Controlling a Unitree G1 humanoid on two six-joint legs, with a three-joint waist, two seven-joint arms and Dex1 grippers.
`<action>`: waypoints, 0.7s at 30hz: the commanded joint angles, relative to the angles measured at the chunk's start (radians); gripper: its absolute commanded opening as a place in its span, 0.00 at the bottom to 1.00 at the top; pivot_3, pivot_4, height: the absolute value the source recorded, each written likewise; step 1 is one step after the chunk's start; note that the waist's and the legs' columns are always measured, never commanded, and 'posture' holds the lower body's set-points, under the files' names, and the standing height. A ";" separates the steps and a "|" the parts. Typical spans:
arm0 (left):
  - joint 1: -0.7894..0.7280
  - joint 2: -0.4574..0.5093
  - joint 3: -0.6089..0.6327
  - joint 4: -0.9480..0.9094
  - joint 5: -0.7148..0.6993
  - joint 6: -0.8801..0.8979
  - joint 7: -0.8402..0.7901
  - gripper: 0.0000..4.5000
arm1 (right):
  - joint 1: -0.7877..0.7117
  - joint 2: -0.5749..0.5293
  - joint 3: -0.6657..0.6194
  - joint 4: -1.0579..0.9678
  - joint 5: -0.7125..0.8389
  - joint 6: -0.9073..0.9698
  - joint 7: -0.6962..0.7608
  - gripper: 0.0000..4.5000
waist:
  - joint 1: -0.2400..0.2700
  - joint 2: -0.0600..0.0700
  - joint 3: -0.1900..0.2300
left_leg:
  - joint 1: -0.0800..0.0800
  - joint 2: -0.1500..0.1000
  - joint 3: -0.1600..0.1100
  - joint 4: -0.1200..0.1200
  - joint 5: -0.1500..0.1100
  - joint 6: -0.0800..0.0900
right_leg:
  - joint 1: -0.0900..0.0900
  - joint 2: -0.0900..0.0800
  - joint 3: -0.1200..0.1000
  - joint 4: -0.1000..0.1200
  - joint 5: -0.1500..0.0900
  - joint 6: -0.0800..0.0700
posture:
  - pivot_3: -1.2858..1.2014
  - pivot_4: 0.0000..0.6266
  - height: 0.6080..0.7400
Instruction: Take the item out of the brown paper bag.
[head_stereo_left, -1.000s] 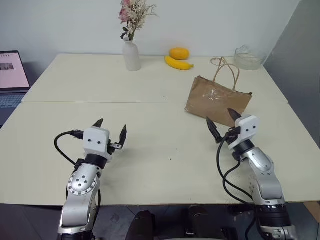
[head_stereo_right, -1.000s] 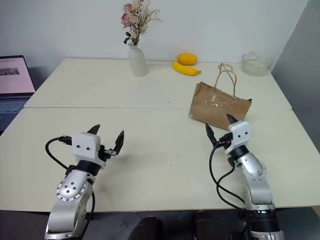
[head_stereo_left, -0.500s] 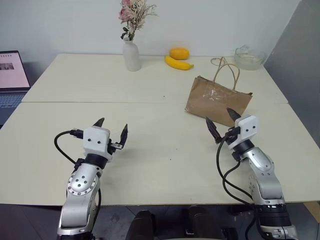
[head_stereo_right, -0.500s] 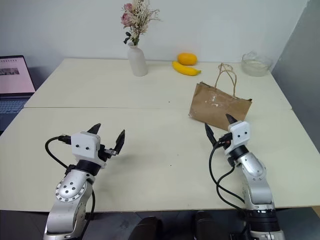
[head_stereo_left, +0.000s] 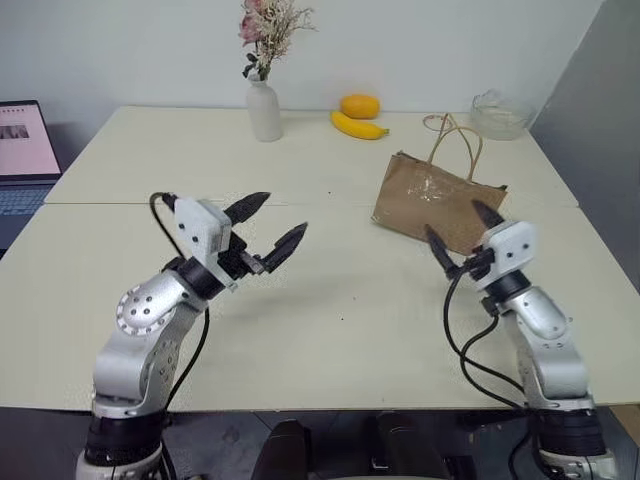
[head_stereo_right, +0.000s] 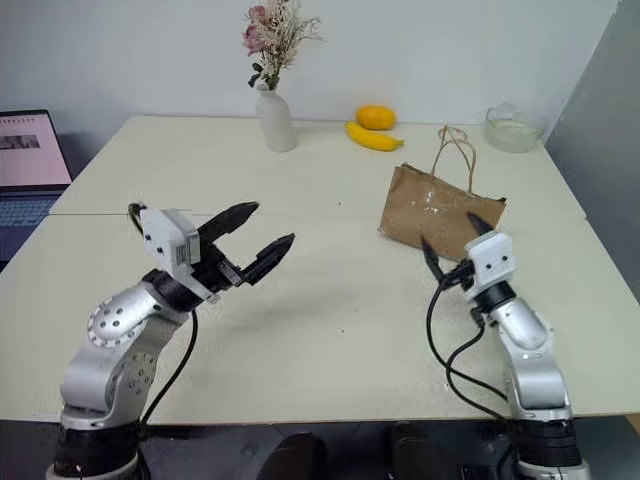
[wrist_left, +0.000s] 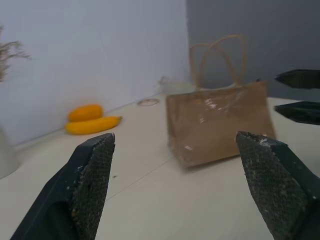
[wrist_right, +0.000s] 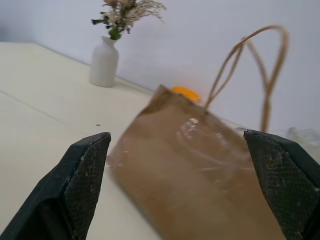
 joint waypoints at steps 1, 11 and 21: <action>-0.041 0.029 -0.014 -0.038 -0.060 0.030 -0.057 0.90 | -0.102 -0.050 -0.025 -0.049 -0.036 0.107 -0.033 1.00 | -0.004 0.000 0.000 | 0.000 0.000 0.000 0.000 0.000 0.000 | 0.000 0.000 0.000 0.000 0.000 0.000 | 0.52 0.24 1.00; -0.072 0.029 -0.045 -0.041 -0.047 0.014 -0.066 0.90 | -0.550 -0.145 0.070 0.280 -0.092 0.358 0.019 1.00 | -0.006 0.001 0.000 | 0.000 0.000 0.000 0.000 0.000 0.000 | 0.000 0.003 -0.001 0.001 0.000 -0.001 | 0.52 0.24 1.00; -0.052 0.006 -0.070 -0.037 -0.013 -0.018 -0.062 0.90 | -0.857 -0.193 0.152 0.669 -0.164 0.367 0.088 1.00 | -0.004 0.001 0.001 | -0.005 0.000 0.001 -0.001 0.000 0.000 | -0.003 0.000 -0.001 -0.004 0.002 -0.004 | 0.52 0.24 1.00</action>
